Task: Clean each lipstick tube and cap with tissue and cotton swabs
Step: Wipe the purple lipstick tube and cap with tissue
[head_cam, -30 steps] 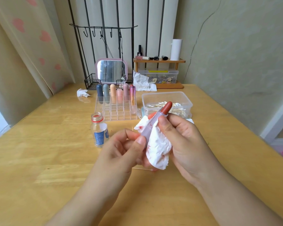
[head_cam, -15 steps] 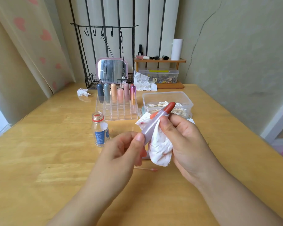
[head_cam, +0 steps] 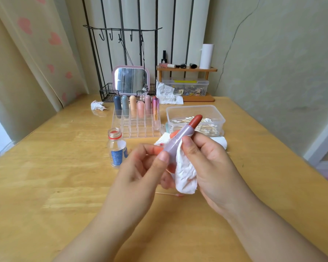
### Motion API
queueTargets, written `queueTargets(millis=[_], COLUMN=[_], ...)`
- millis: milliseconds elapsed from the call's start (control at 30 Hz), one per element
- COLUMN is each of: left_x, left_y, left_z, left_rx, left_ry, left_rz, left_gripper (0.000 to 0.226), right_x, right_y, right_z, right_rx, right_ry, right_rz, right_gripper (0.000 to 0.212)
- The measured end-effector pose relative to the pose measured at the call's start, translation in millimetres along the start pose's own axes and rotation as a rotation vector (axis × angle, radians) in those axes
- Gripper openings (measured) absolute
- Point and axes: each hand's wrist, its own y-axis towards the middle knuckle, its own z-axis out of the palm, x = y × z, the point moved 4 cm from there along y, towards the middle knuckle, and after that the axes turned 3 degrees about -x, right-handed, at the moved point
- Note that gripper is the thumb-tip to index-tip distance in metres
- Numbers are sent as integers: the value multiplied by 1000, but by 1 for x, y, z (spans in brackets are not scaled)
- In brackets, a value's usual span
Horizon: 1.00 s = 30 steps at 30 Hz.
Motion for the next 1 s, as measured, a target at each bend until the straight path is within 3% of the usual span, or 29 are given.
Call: queueTargets(millis=[133,333,467,600,900,1000], left_x=[-3,0,-1,3,3,3], left_y=[1,-1,0,2,4,4], left_z=[-1,-13,-5,-6,-16,-12], left_rx=[-23,-182,-156,-75,-151,-121], left_ry=[-10,324,78,10,159,114], left_rz=[54,256,114,-9,199,146], left_gripper=[17,23,21,27,18,22], right_x=[-3,-12,-8,-6,-14,-10], right_y=[1,2,1,2,3,2], right_z=[-1,-2,-1,-4,-6,-4], right_rx=[-7,-35,-28,-45,-38,-36], right_ry=[-68,-79,-96,-118,-142,-120], right_rz=[-10,35,10,-10,24,6], right_gripper=[24,26,22,23,35,27])
